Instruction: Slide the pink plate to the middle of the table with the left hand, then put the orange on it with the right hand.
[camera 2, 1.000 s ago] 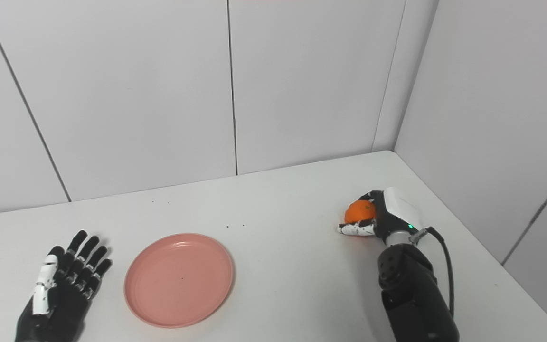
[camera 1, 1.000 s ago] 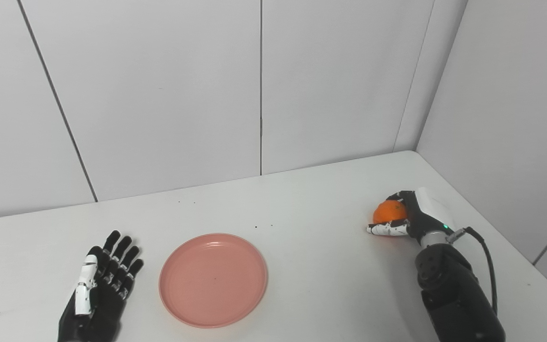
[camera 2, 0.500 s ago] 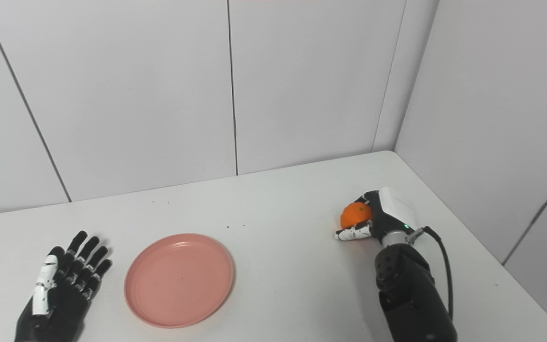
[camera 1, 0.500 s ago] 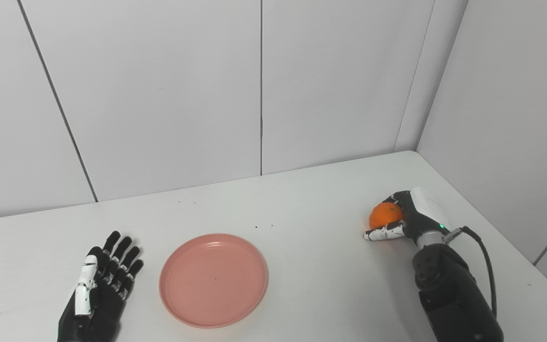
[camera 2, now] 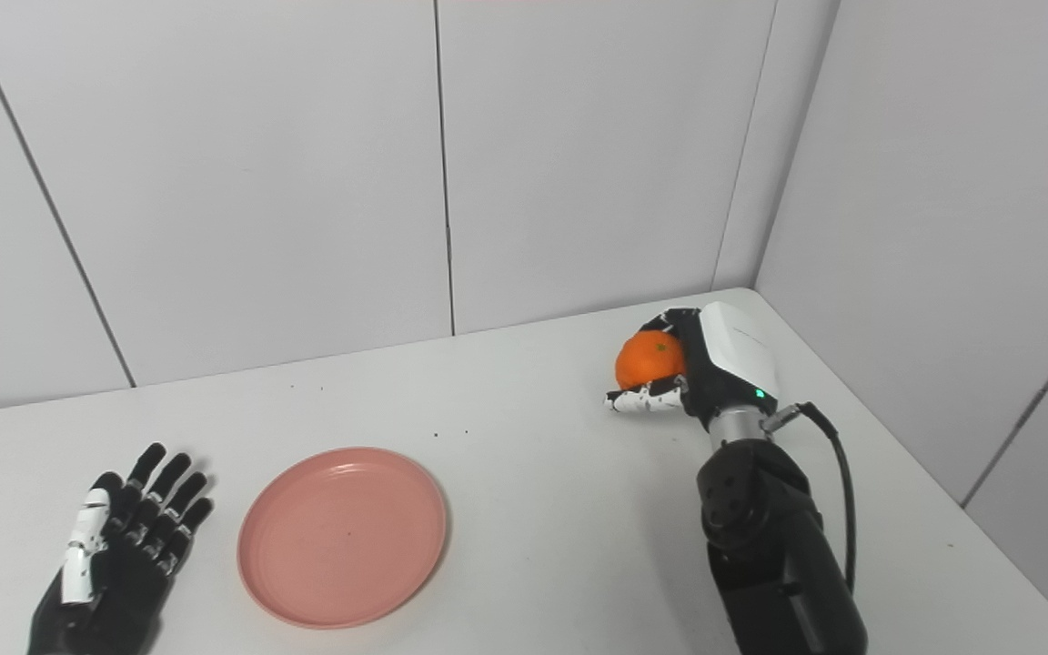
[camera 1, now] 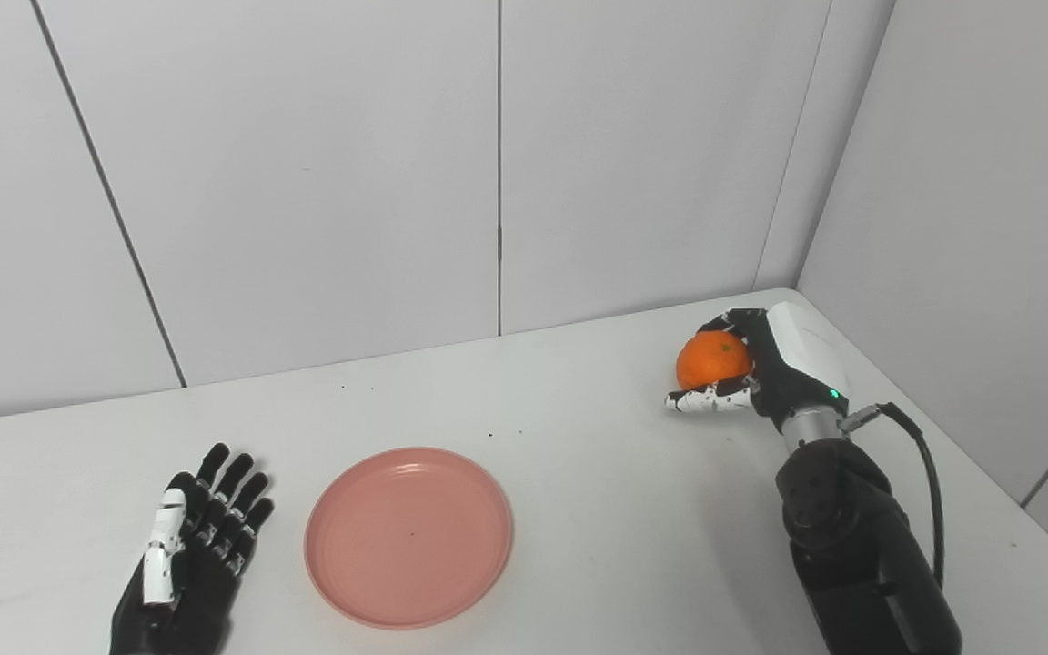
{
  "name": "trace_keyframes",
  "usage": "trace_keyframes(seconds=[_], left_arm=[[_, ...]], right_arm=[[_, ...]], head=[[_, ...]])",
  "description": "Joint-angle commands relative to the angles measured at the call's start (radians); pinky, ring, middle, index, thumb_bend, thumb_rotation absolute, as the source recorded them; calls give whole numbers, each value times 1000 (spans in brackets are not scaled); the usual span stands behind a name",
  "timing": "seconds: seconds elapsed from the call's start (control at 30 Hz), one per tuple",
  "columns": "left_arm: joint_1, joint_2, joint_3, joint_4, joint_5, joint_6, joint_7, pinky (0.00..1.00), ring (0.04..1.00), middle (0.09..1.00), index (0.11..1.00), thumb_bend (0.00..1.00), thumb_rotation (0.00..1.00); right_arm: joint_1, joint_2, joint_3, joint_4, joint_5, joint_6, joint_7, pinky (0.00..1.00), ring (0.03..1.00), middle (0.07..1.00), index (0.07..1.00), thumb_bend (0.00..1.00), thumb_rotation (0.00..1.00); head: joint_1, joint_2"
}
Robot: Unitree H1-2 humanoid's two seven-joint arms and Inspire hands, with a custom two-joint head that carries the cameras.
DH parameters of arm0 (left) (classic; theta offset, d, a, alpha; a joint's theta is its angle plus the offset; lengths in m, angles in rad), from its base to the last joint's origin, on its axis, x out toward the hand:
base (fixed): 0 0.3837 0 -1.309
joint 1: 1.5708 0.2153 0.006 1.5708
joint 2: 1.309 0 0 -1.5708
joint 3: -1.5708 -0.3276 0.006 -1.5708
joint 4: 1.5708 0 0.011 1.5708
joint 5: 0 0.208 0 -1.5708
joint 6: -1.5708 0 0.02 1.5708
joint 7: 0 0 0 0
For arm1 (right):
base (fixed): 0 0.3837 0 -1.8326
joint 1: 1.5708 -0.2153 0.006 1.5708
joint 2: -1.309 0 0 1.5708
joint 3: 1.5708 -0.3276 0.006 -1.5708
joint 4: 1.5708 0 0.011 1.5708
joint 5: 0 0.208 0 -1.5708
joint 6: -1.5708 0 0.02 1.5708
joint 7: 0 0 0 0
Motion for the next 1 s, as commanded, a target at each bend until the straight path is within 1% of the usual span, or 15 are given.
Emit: trace_keyframes(seconds=[0.0, 0.1, 0.17, 0.23, 0.27, 0.3, 0.4, 0.43, 0.53, 0.57, 0.67, 0.7, 0.87, 0.9, 0.97], left_arm=[[22, -7, -8, -4, 23, 40, 23, 1000, 975, 980, 980, 299, 1000], [28, -13, -12, -16, 27, 44, 32, 1000, 966, 969, 971, 305, 1000], [31, -15, -18, -12, 37, 30, 30, 993, 961, 963, 966, 311, 1000], [34, -26, -21, -12, 43, 25, 35, 982, 954, 958, 961, 317, 1000], [35, -31, -21, -14, 44, 27, 39, 975, 949, 955, 957, 321, 1000], [36, -35, -23, -16, 48, 26, 42, 973, 947, 955, 957, 323, 1000], [41, -44, -27, -22, 59, 21, 45, 970, 946, 953, 954, 329, 1000], [42, -47, -31, -22, 67, 15, 43, 971, 948, 952, 955, 335, 1000], [46, -53, -43, -23, 92, -2, 42, 966, 948, 950, 953, 349, 1000], [49, -59, -49, -31, 103, 1, 50, 964, 948, 950, 951, 353, 1000], [55, -73, -62, -53, 125, 9, 68, 966, 951, 954, 953, 356, 1000], [58, -80, -67, -61, 131, 11, 73, 967, 952, 955, 954, 356, 1000], [63, -107, -88, -78, 162, 14, 95, 957, 948, 956, 955, 358, 1000], [63, -111, -90, -78, 166, 15, 98, 955, 947, 955, 953, 360, 1000], [62, -119, -97, -80, 178, 11, 105, 949, 942, 950, 950, 366, 1000]], right_arm=[[-57, -9, 14, -58, -14, -11, -9, 326, 413, 451, 517, 526, 0], [-75, 16, 42, -91, -46, -8, 12, 332, 414, 449, 522, 525, 0], [-89, 38, 61, -107, -66, -8, 27, 335, 414, 449, 522, 526, 0], [-106, 65, 89, -116, -79, -8, 49, 340, 422, 457, 513, 527, 0], [-113, 74, 106, -114, -83, -9, 51, 345, 429, 460, 510, 528, 0], [-120, 81, 122, -110, -85, -10, 52, 343, 427, 460, 509, 528, 0], [-133, 92, 162, -88, -80, -24, 40, 327, 407, 446, 518, 526, 0], [-137, 103, 180, -76, -75, -36, 30, 332, 416, 455, 512, 528, 0], [-145, 126, 223, -52, -63, -56, 15, 350, 434, 474, 497, 529, 0], [-148, 132, 236, -47, -58, -60, 15, 349, 431, 471, 500, 529, 0], [-153, 148, 268, -41, -45, -66, 15, 345, 424, 464, 507, 528, 0], [-154, 154, 281, -42, -45, -67, 17, 344, 423, 463, 509, 528, 0], [-151, 170, 339, -45, -52, -81, 18, 307, 394, 442, 526, 525, 0], [-151, 170, 345, -45, -52, -81, 19, 306, 393, 440, 527, 524, 0], [-150, 179, 363, -39, -49, -82, 22, 307, 396, 440, 528, 524, 0]], head=[[19, 5], [27, 6], [41, 7], [75, 13], [75, 13], [94, 17], [113, 22], [135, 26], [158, 31], [189, 42], [215, 50], [247, 58], [336, 72], [336, 72], [362, 78]])
